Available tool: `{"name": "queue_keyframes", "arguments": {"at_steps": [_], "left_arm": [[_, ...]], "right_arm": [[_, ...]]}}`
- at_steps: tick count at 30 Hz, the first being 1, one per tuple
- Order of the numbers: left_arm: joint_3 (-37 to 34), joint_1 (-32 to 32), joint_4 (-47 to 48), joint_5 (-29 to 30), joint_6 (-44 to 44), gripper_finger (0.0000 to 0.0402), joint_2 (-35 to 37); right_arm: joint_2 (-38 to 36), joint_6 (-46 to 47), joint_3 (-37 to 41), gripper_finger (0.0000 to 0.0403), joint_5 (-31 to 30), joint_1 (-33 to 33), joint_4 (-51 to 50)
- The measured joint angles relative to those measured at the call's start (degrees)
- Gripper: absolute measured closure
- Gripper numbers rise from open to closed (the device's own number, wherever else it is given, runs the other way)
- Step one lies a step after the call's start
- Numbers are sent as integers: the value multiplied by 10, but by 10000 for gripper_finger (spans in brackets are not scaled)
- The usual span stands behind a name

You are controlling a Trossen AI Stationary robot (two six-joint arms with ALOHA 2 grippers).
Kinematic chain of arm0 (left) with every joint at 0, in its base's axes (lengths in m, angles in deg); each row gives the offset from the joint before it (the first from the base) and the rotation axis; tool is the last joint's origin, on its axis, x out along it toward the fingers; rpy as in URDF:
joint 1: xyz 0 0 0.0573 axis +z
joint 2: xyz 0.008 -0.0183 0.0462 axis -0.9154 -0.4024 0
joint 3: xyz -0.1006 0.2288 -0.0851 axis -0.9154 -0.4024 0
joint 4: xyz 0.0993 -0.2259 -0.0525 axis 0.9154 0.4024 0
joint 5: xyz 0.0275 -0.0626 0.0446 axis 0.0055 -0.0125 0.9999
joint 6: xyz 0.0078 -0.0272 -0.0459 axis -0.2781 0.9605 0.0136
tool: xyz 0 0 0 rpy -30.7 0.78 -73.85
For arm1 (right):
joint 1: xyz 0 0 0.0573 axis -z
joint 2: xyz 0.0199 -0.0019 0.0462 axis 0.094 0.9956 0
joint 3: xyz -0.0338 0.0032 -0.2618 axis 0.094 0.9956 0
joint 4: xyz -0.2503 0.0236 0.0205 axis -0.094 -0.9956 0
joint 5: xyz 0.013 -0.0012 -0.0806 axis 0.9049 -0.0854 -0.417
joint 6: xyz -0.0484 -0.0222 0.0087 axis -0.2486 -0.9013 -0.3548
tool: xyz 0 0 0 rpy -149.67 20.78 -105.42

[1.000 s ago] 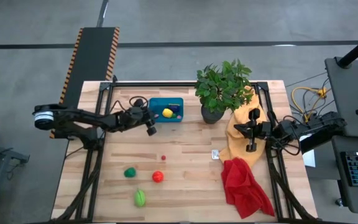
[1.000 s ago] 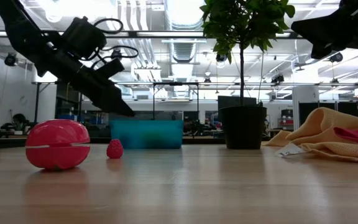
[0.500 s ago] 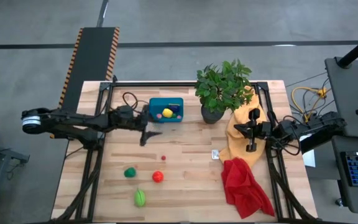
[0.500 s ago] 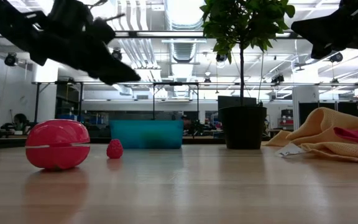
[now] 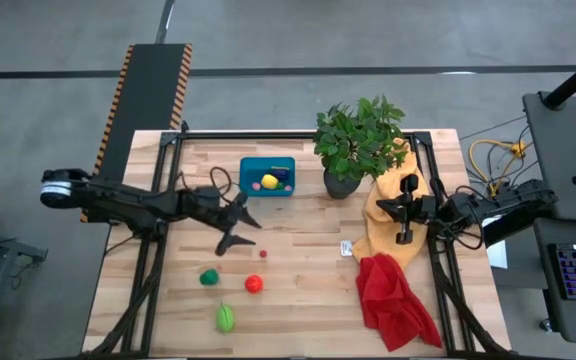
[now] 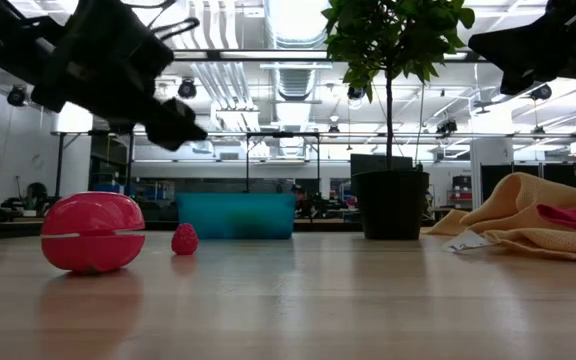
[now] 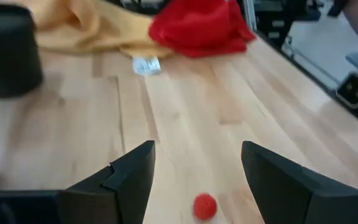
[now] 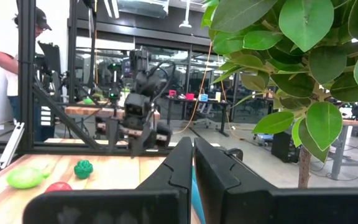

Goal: Pick and placing Produce into tupperware
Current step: Put the raspberry into the bin

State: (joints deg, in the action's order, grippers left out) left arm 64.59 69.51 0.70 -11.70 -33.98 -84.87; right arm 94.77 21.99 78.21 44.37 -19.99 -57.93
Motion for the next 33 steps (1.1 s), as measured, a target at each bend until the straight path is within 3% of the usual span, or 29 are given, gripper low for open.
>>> {"name": "queue_keyframes", "arguments": {"at_steps": [13, 21, 33], "left_arm": [[8, -42, -17, 18, 0, 176, -138], [10, -60, -85, 20, 1, 176, -206], [10, -61, -134, 20, 2, 176, -269]], "right_arm": [[0, 0, 0, 394, 0, 0, 0], [0, 0, 0, 394, 0, 0, 0], [0, 0, 0, 394, 0, 0, -1]]}}
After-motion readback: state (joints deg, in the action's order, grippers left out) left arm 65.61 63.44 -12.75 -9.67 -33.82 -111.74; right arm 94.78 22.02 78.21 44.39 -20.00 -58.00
